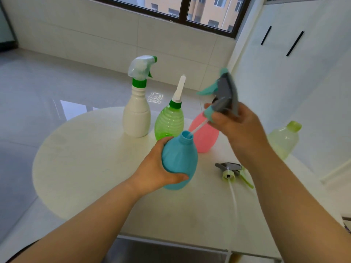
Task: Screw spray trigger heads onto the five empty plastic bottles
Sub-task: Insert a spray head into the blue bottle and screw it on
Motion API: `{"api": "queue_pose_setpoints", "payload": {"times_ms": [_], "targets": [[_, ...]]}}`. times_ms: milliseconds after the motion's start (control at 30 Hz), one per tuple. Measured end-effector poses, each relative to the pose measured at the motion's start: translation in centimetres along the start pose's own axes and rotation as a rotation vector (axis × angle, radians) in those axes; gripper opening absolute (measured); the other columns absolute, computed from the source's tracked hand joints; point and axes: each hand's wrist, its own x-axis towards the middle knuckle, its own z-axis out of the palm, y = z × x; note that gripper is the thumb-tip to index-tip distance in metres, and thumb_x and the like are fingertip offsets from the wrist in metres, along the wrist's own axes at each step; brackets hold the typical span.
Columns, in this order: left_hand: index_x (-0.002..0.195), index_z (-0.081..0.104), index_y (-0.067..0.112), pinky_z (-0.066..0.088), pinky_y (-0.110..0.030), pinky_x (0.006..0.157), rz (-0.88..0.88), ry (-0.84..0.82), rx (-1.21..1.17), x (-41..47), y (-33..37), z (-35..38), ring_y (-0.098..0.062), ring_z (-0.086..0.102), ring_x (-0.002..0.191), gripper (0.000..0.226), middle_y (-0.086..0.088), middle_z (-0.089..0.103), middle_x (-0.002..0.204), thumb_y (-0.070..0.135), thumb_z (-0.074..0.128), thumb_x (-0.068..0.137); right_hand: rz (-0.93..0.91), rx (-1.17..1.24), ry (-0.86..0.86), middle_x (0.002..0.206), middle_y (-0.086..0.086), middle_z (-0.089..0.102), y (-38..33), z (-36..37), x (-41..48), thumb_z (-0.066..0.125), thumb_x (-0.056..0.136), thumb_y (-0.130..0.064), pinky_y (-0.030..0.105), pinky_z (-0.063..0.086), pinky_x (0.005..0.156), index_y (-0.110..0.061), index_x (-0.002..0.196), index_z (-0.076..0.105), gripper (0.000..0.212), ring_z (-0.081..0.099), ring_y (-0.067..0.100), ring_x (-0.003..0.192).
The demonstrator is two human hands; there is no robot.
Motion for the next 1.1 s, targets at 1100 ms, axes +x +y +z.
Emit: {"api": "queue_pose_setpoints", "payload": {"times_ms": [1100], "targets": [[0.131, 0.029, 0.021, 0.046, -0.029, 0.089, 0.013, 0.092, 0.036, -0.3, 0.2, 1.5, -0.013, 0.051, 0.109, 0.095, 0.002, 0.046, 0.126, 0.024, 0.082, 0.053, -0.043, -0.209, -0.094, 0.094, -0.022, 0.05, 5.9, 4.3, -3.2, 0.057, 0.082, -0.016, 0.0, 0.039, 0.072, -0.021, 0.116, 0.046, 0.036, 0.051, -0.009, 0.087]]}}
